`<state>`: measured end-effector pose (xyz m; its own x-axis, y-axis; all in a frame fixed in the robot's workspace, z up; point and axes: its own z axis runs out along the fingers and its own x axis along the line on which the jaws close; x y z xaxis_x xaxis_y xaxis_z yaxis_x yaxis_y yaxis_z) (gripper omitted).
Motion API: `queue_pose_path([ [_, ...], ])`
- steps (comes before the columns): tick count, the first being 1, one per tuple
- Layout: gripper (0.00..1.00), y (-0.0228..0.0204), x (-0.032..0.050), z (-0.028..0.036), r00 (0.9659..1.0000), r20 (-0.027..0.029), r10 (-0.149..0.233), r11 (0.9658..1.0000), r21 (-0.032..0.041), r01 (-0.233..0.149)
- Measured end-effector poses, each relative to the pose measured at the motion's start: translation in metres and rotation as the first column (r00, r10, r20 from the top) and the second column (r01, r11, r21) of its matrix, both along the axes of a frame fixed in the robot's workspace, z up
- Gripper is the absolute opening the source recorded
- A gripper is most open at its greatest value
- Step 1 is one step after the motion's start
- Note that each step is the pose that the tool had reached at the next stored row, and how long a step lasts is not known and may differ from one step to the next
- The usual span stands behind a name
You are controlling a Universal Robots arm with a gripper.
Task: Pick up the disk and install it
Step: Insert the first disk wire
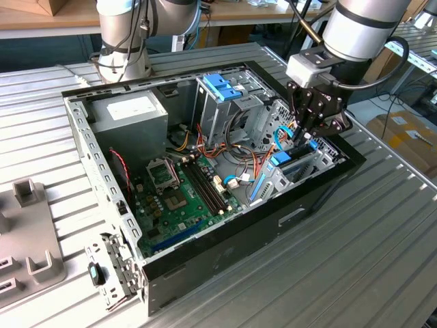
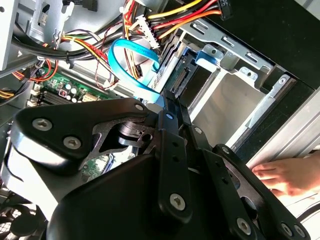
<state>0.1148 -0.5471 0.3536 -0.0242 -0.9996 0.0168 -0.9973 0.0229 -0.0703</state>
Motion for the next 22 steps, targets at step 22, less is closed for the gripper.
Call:
queue_pose_path([
  [22, 0.16, -0.0014, -0.0109, -0.0005, 0.9975, 0.0703, 0.002, 1.0000, 0.0068, -0.003],
])
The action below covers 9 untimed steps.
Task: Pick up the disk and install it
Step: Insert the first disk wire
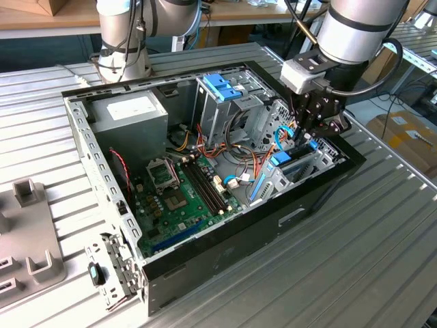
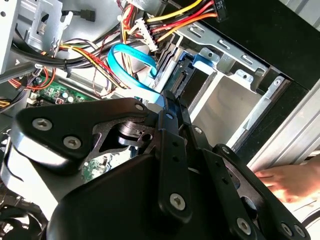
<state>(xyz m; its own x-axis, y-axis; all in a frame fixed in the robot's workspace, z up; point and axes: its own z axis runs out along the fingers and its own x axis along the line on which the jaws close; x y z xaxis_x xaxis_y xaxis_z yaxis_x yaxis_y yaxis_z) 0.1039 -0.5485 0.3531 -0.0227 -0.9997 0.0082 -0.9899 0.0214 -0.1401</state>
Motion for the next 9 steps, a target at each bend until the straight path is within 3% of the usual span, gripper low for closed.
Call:
queue_pose_path([
  [9, 0.16, -0.0001, -0.0012, -0.0004, 1.0000, 0.0002, 0.000, 1.0000, 0.0004, 0.000],
])
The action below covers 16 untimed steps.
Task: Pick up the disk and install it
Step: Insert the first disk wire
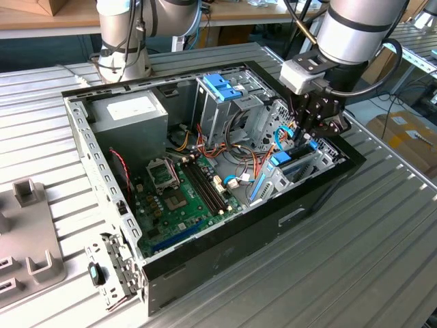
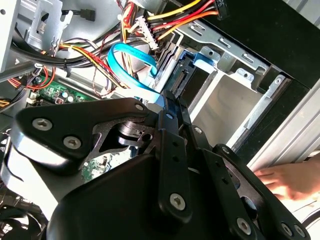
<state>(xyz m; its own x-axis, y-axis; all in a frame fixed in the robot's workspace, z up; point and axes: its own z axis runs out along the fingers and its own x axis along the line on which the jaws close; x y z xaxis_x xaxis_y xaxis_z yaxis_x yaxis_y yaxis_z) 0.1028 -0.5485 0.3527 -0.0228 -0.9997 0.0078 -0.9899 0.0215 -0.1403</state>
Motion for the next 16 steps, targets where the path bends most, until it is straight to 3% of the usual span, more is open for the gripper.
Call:
queue_pose_path([
  [8, 0.16, 0.0000, -0.0067, -0.0003, 1.0000, 0.0001, 0.000, 1.0000, -0.0002, 0.000],
  [16, 0.16, 0.0003, -0.0042, -0.0002, 1.0000, 0.0003, 0.000, 1.0000, -0.0002, 0.000],
])
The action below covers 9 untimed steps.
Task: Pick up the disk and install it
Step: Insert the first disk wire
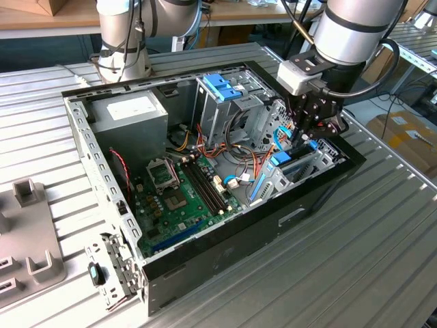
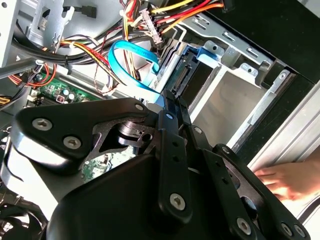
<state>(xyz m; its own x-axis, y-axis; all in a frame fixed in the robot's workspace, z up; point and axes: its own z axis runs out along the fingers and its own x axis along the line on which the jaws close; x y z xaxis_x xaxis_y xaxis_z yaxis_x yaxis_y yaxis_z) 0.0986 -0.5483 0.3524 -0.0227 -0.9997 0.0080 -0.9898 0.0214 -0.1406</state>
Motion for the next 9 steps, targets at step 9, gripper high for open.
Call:
queue_pose_path([
  [9, 0.16, 0.0000, 0.0021, -0.0003, 1.0000, 0.0002, 0.000, 1.0000, -0.0001, 0.000],
])
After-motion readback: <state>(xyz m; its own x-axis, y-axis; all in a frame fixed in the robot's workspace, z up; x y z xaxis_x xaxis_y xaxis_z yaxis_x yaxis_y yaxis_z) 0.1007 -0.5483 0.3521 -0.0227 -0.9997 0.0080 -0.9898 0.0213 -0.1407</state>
